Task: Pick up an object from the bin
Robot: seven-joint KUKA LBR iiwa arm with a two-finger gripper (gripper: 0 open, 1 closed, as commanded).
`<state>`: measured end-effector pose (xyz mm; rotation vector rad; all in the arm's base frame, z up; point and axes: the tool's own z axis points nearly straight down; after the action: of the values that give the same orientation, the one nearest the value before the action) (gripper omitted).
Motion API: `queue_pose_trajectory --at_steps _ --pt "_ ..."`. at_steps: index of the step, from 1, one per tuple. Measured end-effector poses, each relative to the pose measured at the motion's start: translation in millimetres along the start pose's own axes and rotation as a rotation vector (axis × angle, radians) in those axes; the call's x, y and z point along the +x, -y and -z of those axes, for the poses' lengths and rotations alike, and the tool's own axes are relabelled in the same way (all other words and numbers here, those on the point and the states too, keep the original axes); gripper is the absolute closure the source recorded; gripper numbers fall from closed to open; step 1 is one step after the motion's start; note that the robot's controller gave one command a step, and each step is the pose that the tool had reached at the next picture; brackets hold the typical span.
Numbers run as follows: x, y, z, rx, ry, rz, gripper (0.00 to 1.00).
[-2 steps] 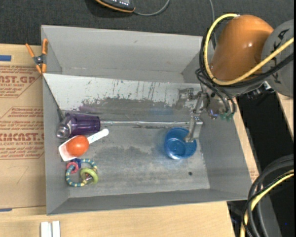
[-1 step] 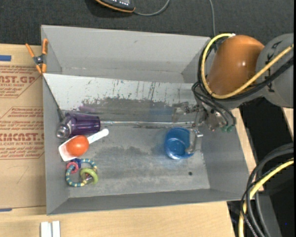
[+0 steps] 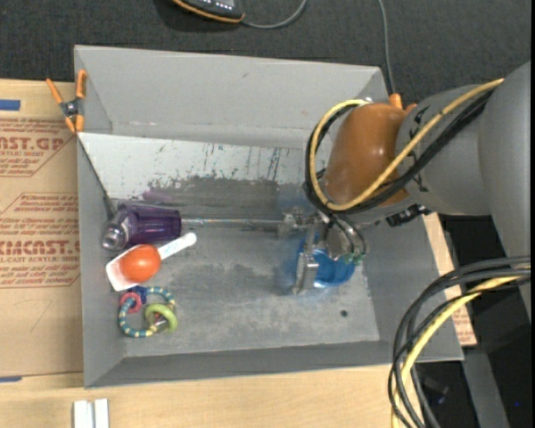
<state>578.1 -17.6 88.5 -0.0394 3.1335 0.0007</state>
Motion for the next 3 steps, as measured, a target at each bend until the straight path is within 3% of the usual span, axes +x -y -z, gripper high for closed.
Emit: queue_pose_trajectory --at_steps 1,3 --pt "13.2 80 28 -0.005 -0.002 0.129 1.0" --pt "16.2 88 47 -0.006 0.001 0.126 1.0"
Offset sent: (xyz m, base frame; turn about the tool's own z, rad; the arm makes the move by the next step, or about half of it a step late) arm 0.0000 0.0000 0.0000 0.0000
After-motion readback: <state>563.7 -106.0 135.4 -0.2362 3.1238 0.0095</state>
